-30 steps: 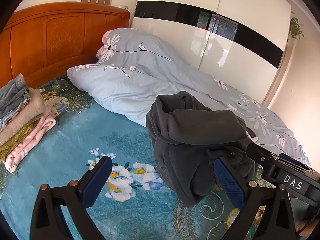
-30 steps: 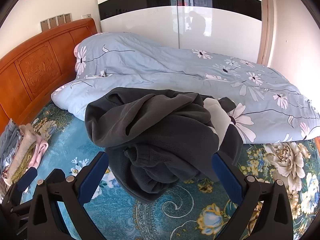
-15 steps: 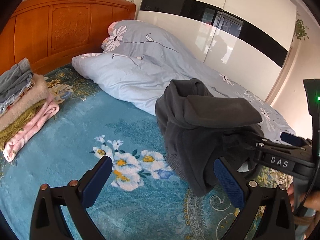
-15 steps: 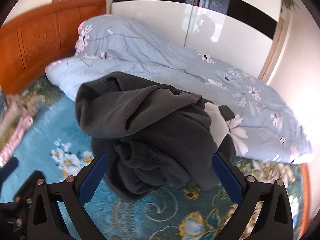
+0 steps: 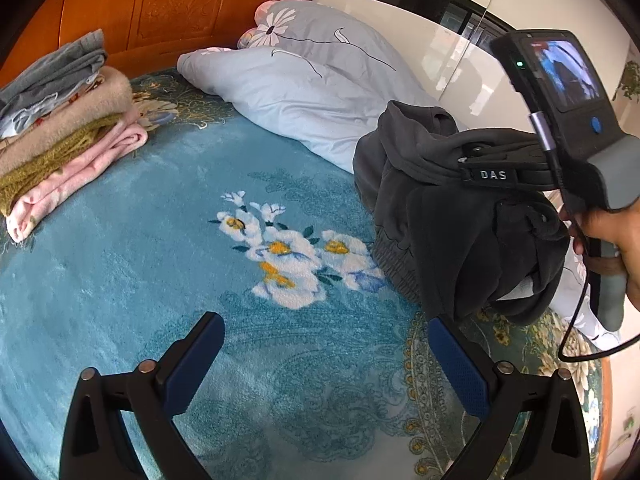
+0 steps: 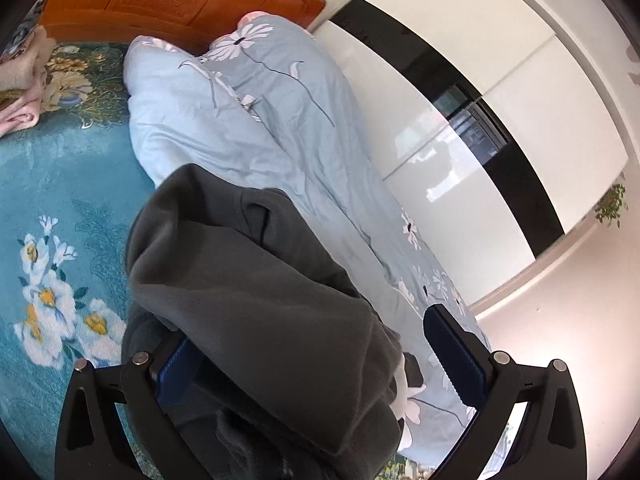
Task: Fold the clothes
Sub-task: 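Grasp the grey bundle with the right gripper and lift it up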
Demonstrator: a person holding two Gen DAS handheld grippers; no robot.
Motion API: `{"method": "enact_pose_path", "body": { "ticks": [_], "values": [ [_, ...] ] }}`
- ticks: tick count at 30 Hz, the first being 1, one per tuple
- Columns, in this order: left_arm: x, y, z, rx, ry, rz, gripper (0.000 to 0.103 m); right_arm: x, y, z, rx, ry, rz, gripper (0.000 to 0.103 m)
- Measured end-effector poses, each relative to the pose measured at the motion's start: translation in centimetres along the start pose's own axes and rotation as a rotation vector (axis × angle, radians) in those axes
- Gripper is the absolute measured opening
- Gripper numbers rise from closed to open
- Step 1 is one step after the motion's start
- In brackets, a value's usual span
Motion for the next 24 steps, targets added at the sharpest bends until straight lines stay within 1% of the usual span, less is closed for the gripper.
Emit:
{"method": "enact_pose_path", "body": {
  "ticks": [1,3,4,5,7,8,10,13,18,21,24],
  "values": [
    [-0.1,-0.2,0.4,0.025,-0.006,0.010,0.103,-0.6,0.2,0.9,0.041,0.007,0.006,0.103],
    [-0.1,-0.4,1.3,0.084,-0.020,0.024,0.103,-1.9,0.1,2.9,0.130,0.014,0.036,0.093],
    [0.0,-0.3,1.8,0.112,-0.027,0.021,0.103,-2.5,0.0,3.6,0.157,0.023,0.058,0.076],
    [0.1,-0.3,2.3,0.139,-0.029,0.015,0.103,-3.2,-0.1,4.0,0.163,0.038,0.087,0.050],
    [0.0,-0.3,3.4,0.197,-0.032,0.010,0.103,-4.2,-0.2,4.4,0.166,0.058,0.137,0.025],
    [-0.1,-0.3,3.8,0.222,-0.031,0.012,0.103,-4.5,0.0,4.1,0.149,0.050,0.149,0.019],
    [-0.1,-0.4,4.6,0.259,-0.031,0.011,0.103,-4.9,0.7,3.2,0.120,0.024,0.165,0.009],
    [0.1,-0.3,4.8,0.260,-0.038,-0.004,0.103,-4.5,3.1,-0.4,0.095,-0.103,0.109,0.007],
    [0.5,-0.1,4.3,0.232,-0.051,-0.018,0.103,-2.6,7.1,-10.5,-0.058,-0.275,0.052,0.006],
    [1.2,0.0,4.3,0.231,-0.059,-0.037,0.103,-0.1,8.6,-14.9,-0.075,-0.383,-0.011,0.006],
    [2.0,0.1,4.3,0.234,-0.061,-0.044,0.103,3.4,9.6,-18.9,-0.095,-0.476,-0.080,0.006]
  ]
}}
Point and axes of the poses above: each gripper's, at about its wrist camera, not at the fingertips, and x roughly against the way its jaws point, z to its left, y to its top, the point moved 3 cm from there along -x, roughly the way its jaws point, and after that the axes turned 12 degrees about -z, right-handed, at the moved point
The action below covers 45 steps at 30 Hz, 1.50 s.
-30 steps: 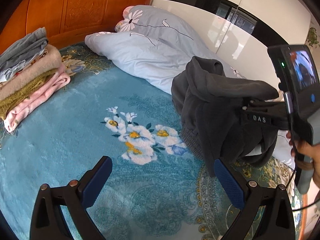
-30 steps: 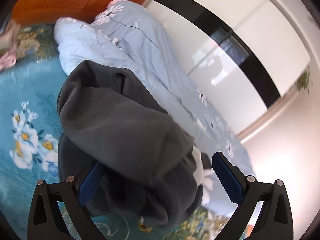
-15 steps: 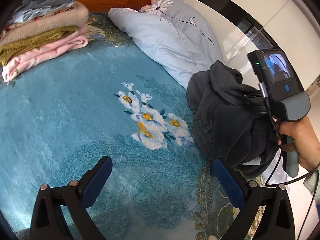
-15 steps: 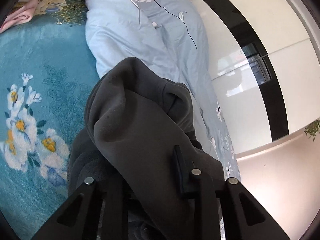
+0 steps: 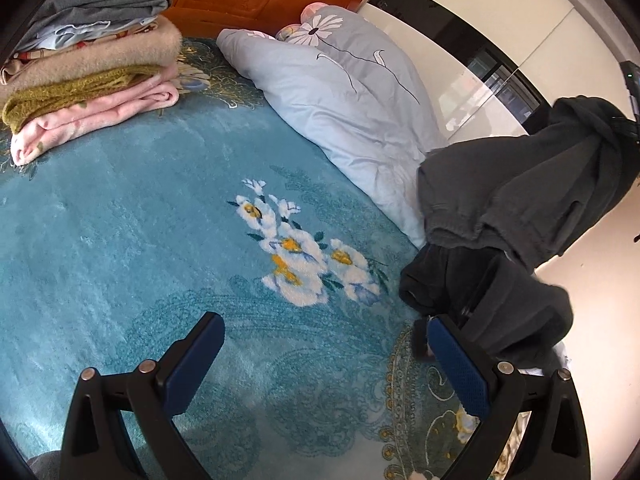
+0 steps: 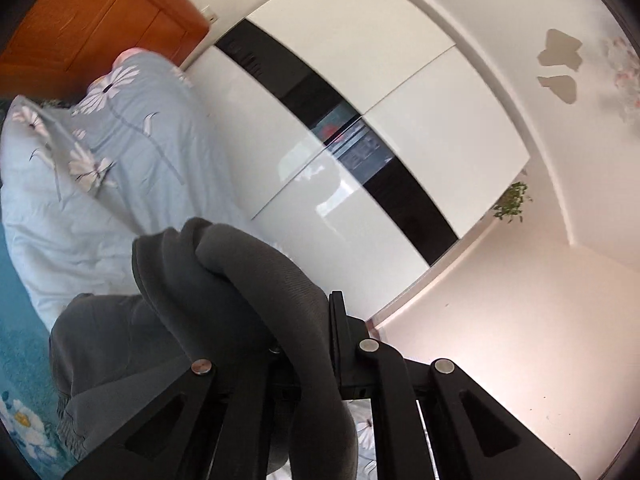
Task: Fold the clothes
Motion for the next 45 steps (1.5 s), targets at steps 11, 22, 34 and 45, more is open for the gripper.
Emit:
{"method": "enact_pose_path", "body": {
  "ticks": [11,22,34,45],
  "values": [
    [4.7,-0.7,-5.6,-0.221,-0.129,0.018,0.103,7.3,1.1,-15.1,-0.087,-0.197,-0.145,0.006],
    [5.8,-2.8,-7.3,-0.174,-0.169,0.136,0.103,17.4,1.7,-27.0,-0.153,-0.397,-0.271,0.006],
    [9.5,0.3,-5.9,-0.127,-0.149,0.083,0.103,20.5,2.0,-19.1,-0.134,-0.115,-0.252,0.006],
    [6.9,-3.1,-5.8,-0.077,-0.162,0.231,0.103,10.4,-23.8,-9.5,-0.486,0.344,0.591,0.006]
  ]
}}
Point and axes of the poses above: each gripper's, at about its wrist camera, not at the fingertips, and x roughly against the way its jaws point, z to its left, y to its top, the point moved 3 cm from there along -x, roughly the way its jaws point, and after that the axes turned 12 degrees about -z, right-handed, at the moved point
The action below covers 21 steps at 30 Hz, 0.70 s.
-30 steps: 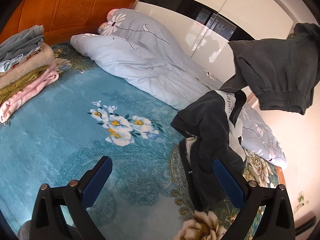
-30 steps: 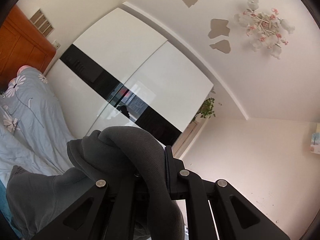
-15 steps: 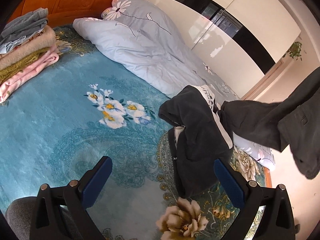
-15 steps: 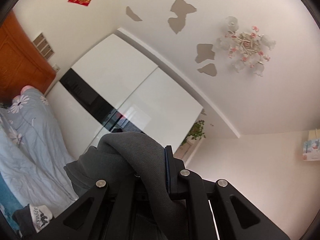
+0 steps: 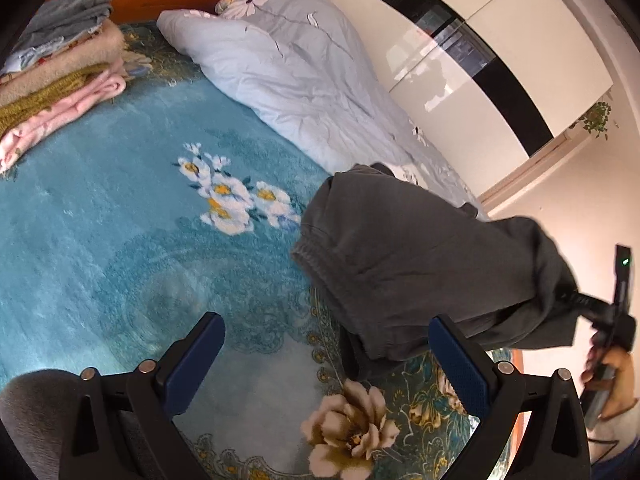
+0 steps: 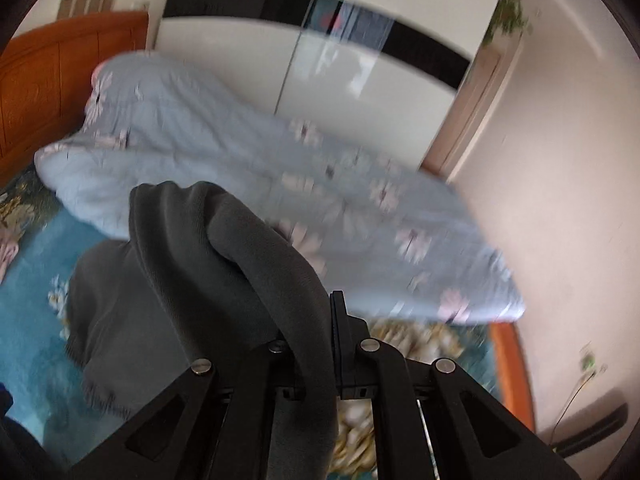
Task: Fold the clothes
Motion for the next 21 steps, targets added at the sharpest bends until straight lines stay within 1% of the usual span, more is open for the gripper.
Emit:
{"method": "enact_pose_path", "body": {
  "ticks": [1,2,3,6,8,12,15,17,18,20,21],
  "values": [
    [-0.9,-0.9,-0.1,-0.001,0.002,0.035,0.103,-2.1,-2.7,-0.2,-0.043,0.013,0.082,0.006],
    [-1.8,-1.8,-0.2,-0.001,0.005,0.070,0.103,-3.7,-5.2,-0.5,-0.084,0.014,0.145,0.006],
    [-2.7,-2.7,-0.2,0.005,0.012,0.104,0.103,-4.8,-7.1,-0.8,-0.113,0.015,0.186,0.006],
    [-5.5,-4.8,-0.3,0.048,0.018,0.189,0.102,-6.1,-10.9,-1.8,-0.157,0.029,0.226,0.006],
    [-7.2,-5.3,-0.6,0.091,0.005,0.209,0.102,-6.0,-11.4,-2.2,-0.143,0.053,0.211,0.007],
    [-10.8,-5.8,-1.0,0.193,-0.021,0.248,0.102,-5.9,-11.9,-2.4,-0.059,0.079,0.161,0.007],
    [-13.3,-6.2,-0.4,0.287,-0.018,0.267,0.101,-6.4,-12.8,-2.8,-0.050,0.116,0.148,0.007],
    [-14.8,-6.4,0.0,0.347,-0.014,0.277,0.099,-6.5,-13.4,-3.5,-0.066,0.143,0.144,0.013],
    [-15.4,-6.5,0.0,0.357,-0.019,0.279,0.098,-6.4,-13.7,-3.8,-0.076,0.155,0.141,0.016],
    [-16.4,-6.6,-0.2,0.362,-0.032,0.289,0.097,-6.1,-14.3,-4.5,-0.096,0.169,0.136,0.032],
    [-16.9,-6.7,-0.4,0.361,-0.039,0.295,0.096,-5.9,-14.5,-4.9,-0.101,0.170,0.137,0.036]
  ]
}}
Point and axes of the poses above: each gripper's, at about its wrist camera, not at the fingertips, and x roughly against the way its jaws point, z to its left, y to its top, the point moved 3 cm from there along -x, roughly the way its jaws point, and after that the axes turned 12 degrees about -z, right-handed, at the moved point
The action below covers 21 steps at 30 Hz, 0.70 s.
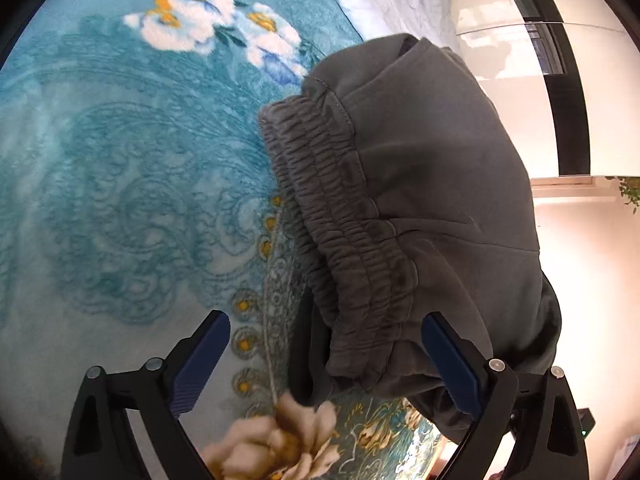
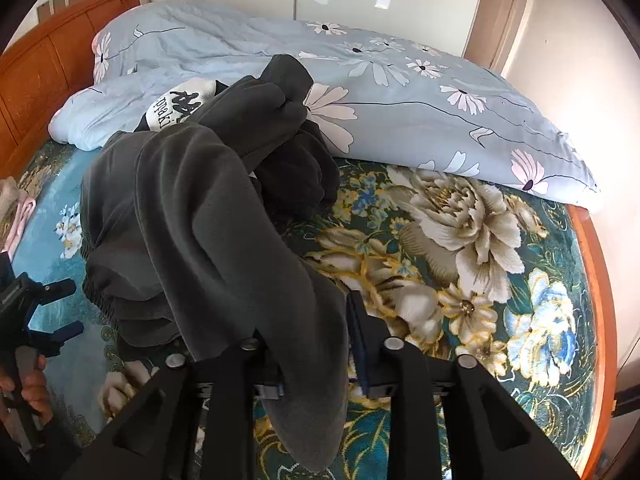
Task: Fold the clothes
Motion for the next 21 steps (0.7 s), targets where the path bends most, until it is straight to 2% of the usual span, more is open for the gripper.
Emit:
{"method": "enact_pose_path", "body": {
  "ticks": [2,5,7,11,13,17,18,21],
  "values": [
    [-1.0,0.0,-0.3,-0.003,-0.005,0.014,0.091,0.4,-0.5,-0.6,-0.007,-0.003,0.005,0.042],
    [-1.9,0.0,-0.3,0.031,-0.022,0.020,0.082,0.5,-1.3,-1.0,-0.008,-0.026,0.028,0.042],
    [-2.0,0.0,-0.9,0.032,-0.039,0.013,0.063,0.5,-1.7,-1.1,-0.012,-0.030,0.043,0.042],
    [-1.8,0.0,-2.4,-0.018,-0.047,0.006,0.050,0.2,-2.5,-1.2,-0.014,-0.039,0.067,0.042],
    [-1.4,0.0,-2.7,-0.040,-0.038,-0.005,0.039,-0.1,-2.7,-1.1,-0.020,-0.036,0.071,0.042],
    [0.5,0.5,-3.5,-0.076,-0.029,-0.050,0.034,0.0,-2.6,-0.6,-0.029,-0.019,0.065,0.042],
    [1.2,0.7,-3.7,-0.089,-0.029,-0.063,0.028,0.1,-2.6,-0.4,-0.027,-0.017,0.063,0.042],
    [4.2,2.4,-4.6,-0.144,-0.036,-0.122,0.022,0.7,-2.3,0.1,-0.029,0.002,0.052,0.042]
  ]
}}
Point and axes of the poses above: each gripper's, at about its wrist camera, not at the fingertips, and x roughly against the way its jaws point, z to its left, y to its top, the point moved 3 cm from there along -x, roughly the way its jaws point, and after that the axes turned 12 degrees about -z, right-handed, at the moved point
